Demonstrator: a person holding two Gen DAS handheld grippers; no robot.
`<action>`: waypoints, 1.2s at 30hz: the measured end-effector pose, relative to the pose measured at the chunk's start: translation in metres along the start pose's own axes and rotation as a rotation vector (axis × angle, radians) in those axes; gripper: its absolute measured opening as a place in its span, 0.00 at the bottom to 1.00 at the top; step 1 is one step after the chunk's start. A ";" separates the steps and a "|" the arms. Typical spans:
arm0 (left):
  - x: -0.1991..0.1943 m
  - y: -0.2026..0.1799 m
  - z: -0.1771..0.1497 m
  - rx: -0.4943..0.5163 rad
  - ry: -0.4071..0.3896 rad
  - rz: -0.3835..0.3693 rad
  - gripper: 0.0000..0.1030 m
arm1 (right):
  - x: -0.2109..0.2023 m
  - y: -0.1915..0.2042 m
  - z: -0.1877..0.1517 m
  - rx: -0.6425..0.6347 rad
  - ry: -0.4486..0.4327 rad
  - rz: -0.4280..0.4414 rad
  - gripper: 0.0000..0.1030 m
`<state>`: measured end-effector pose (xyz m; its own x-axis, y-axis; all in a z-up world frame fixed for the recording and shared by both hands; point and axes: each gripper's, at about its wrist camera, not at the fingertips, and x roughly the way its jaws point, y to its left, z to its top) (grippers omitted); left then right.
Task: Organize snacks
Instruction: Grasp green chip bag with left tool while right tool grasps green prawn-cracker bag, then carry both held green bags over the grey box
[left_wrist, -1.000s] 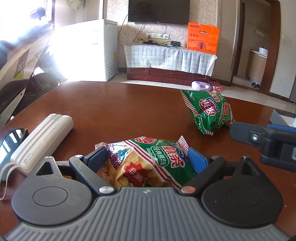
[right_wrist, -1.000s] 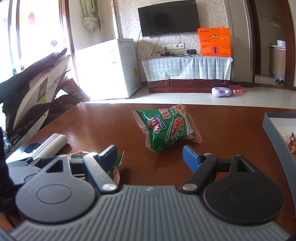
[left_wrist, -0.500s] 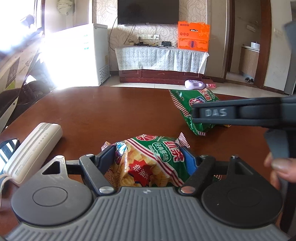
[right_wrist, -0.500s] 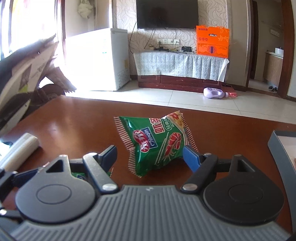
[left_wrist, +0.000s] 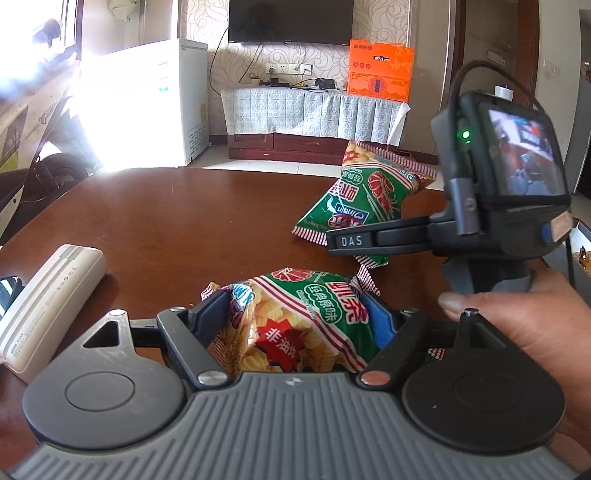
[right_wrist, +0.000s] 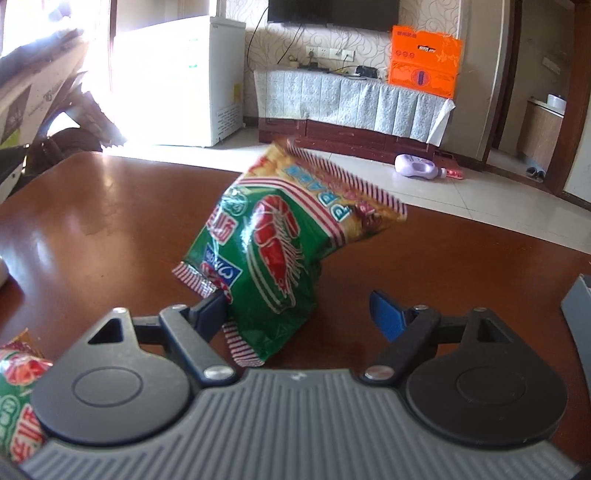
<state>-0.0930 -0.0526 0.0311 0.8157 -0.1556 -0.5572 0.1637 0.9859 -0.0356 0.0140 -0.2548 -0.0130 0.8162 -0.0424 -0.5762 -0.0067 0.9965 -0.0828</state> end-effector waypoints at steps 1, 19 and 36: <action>0.000 0.001 0.000 -0.001 0.001 -0.003 0.79 | 0.001 0.000 0.002 -0.005 -0.002 -0.004 0.82; 0.002 0.021 0.008 -0.059 0.015 -0.039 0.79 | 0.015 -0.080 -0.008 0.890 0.027 0.207 0.81; 0.003 0.020 0.008 -0.054 0.016 -0.041 0.79 | 0.035 -0.072 0.003 0.765 -0.008 0.150 0.40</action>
<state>-0.0831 -0.0335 0.0352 0.7996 -0.1951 -0.5679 0.1662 0.9807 -0.1030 0.0448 -0.3280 -0.0253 0.8420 0.0943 -0.5311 0.2808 0.7640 0.5809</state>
